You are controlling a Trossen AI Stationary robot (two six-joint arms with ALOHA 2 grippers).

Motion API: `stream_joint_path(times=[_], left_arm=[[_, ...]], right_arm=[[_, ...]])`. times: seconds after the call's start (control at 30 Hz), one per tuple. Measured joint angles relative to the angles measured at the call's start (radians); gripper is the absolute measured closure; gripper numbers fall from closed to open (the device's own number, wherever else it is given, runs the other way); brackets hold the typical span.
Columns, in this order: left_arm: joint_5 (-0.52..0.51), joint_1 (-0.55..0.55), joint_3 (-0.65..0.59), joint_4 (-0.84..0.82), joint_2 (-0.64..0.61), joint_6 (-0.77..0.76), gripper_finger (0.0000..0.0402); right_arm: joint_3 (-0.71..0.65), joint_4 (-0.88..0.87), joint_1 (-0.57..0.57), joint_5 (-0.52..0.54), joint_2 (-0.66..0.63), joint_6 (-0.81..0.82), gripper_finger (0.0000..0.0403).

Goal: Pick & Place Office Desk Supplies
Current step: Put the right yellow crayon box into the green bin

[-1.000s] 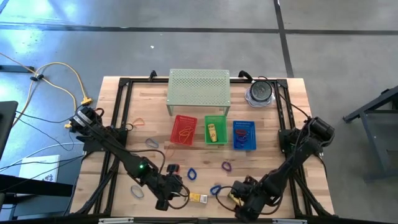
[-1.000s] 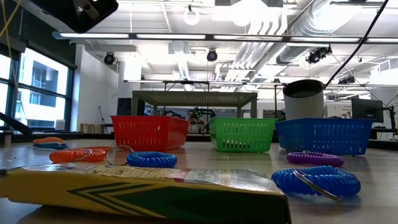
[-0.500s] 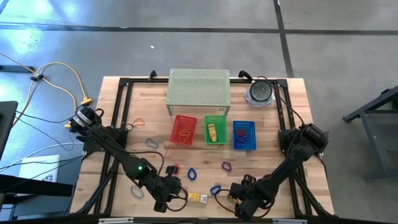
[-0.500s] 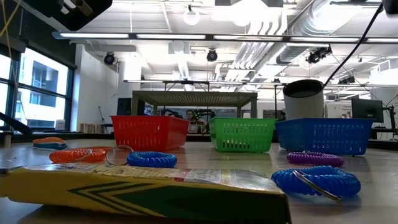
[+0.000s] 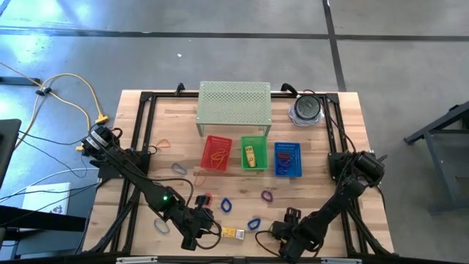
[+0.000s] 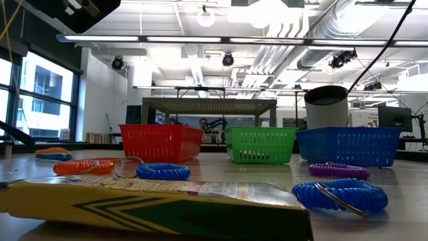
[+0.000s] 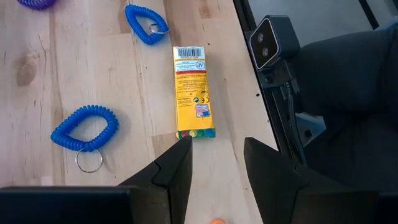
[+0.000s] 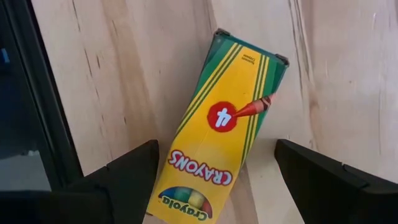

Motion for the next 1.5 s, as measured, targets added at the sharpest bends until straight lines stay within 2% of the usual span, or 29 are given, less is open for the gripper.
stream_joint_path(times=[0.17,0.33,0.47,0.73,0.93,1.13,1.27,1.5], left_arm=[[0.000,0.000,0.000,0.000,0.000,0.000,0.0262],[0.000,-0.006,0.000,-0.001,0.000,0.000,0.0262],[0.001,-0.010,0.000,-0.001,0.000,0.000,0.0262],[-0.026,-0.011,0.000,-0.002,0.000,0.000,0.0262],[-0.093,-0.008,0.000,-0.002,0.000,0.004,0.0262],[-0.175,-0.008,0.000,-0.002,0.000,0.023,0.0262],[-0.219,-0.008,0.000,-0.003,0.000,0.035,0.0262],[-0.219,-0.009,0.000,-0.003,0.000,0.053,0.0262]], right_arm=[[-0.001,0.000,0.010,-0.026,0.001,-0.003,0.0092],[-0.002,-0.005,0.001,-0.035,0.002,0.000,0.0120],[-0.003,-0.019,0.001,-0.037,0.003,0.000,0.0162],[-0.004,-0.031,0.001,-0.054,0.002,-0.001,0.0277],[-0.003,-0.022,0.002,-0.070,0.002,-0.024,0.0280],[-0.004,-0.018,0.003,-0.070,-0.002,-0.027,0.0255],[-0.004,-0.015,0.003,-0.070,-0.018,-0.026,0.0276],[-0.011,-0.025,0.005,-0.079,-0.084,-0.017,0.0309]])
